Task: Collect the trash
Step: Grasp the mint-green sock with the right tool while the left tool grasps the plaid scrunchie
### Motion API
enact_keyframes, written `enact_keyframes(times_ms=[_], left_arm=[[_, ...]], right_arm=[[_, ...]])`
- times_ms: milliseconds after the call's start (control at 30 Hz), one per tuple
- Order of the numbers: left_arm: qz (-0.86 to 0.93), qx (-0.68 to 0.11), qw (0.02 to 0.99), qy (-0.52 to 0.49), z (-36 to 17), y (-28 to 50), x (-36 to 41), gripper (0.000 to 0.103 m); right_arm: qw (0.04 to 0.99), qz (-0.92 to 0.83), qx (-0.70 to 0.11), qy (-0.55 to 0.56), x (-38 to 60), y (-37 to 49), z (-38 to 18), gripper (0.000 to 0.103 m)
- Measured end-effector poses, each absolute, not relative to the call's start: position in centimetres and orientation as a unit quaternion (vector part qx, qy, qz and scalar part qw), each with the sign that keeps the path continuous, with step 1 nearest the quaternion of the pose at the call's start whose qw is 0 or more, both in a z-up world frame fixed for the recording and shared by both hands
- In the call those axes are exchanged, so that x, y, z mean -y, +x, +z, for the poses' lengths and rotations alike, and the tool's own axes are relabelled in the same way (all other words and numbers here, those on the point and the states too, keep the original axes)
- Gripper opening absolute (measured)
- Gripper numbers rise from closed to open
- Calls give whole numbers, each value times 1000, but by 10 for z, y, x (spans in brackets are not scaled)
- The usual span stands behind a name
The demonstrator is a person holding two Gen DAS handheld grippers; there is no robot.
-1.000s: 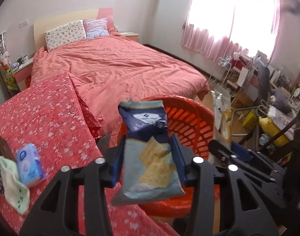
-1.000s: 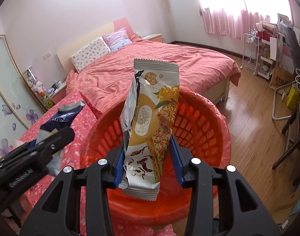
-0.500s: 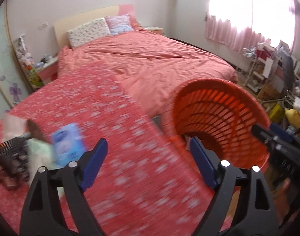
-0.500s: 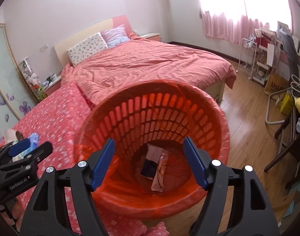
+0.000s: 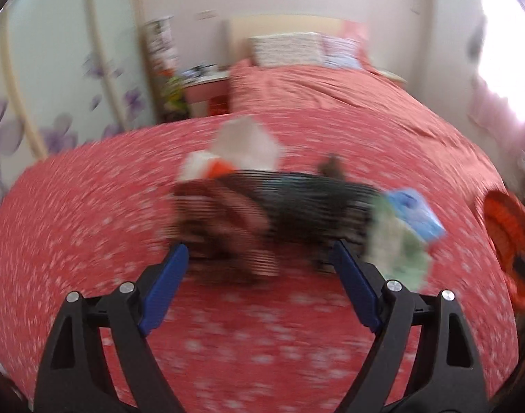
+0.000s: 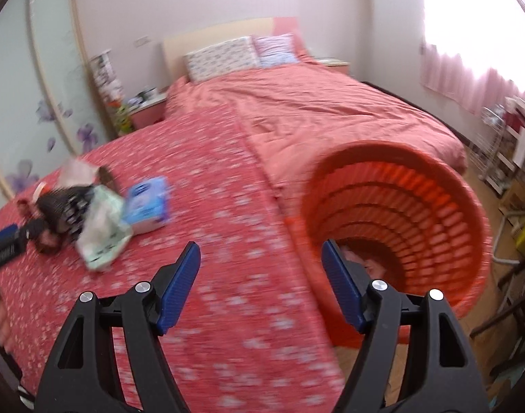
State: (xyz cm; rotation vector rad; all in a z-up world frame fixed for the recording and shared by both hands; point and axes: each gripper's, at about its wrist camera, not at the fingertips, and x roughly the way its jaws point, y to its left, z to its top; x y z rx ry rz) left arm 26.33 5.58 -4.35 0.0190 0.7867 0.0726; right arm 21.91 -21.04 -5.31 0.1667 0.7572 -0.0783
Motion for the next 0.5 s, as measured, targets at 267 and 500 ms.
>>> enact_keyframes(times_ms=[267, 500], left_arm=[[47, -389, 919, -47, -52, 292, -95, 66], [22, -402, 913, -66, -61, 281, -123, 34]], right_arm=[[922, 25, -383, 56, 136, 240, -58, 72], [911, 67, -404, 40, 93, 261, -66, 72]])
